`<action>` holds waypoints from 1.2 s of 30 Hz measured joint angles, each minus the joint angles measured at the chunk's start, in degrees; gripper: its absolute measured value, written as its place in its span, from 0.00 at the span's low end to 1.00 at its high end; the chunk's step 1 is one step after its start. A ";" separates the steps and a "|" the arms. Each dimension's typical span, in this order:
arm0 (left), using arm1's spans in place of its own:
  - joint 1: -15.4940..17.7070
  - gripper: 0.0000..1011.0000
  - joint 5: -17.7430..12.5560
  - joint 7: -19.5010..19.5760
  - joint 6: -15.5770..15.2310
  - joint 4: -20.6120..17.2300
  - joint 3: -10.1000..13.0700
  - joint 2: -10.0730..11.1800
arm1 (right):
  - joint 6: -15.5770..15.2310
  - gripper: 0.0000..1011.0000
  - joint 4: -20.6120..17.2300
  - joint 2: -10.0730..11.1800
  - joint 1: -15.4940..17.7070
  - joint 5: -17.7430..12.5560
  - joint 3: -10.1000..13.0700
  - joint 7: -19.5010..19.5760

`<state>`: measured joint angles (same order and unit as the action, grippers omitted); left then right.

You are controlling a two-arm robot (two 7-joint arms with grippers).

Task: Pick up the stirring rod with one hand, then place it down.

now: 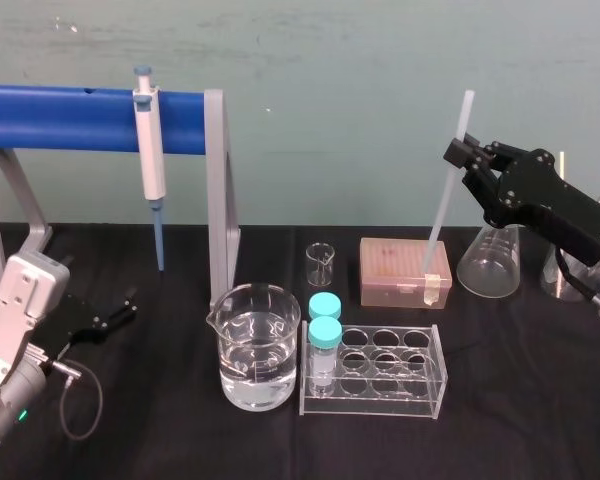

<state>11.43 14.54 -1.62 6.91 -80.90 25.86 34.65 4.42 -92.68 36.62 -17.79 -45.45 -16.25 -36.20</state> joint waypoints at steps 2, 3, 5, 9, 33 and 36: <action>0.00 0.99 0.00 0.00 0.00 0.00 0.00 0.00 | 0.02 0.06 -0.04 0.03 0.08 -0.01 0.02 0.00; 0.00 0.99 0.00 0.00 0.00 0.00 0.00 0.00 | 0.02 0.06 -0.08 0.04 0.12 -0.01 0.03 0.00; 0.00 0.99 0.00 0.00 0.00 0.00 0.00 0.00 | 0.04 0.06 -0.17 0.08 0.21 -0.02 0.06 0.00; 0.00 0.99 0.00 0.00 0.00 0.00 0.00 0.00 | 0.08 0.06 -0.38 0.26 0.45 -0.07 0.17 0.00; 0.00 0.99 0.00 0.00 0.00 0.00 0.00 0.00 | 0.05 0.06 -1.31 0.74 1.32 0.03 0.45 0.28; 0.00 0.99 0.00 0.00 0.00 0.00 0.00 0.00 | 0.05 0.06 -1.38 0.72 1.35 0.07 0.43 0.29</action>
<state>11.43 14.55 -1.62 6.91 -80.90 25.86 34.65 4.46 -94.06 37.34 -16.44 -45.38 -15.81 -35.91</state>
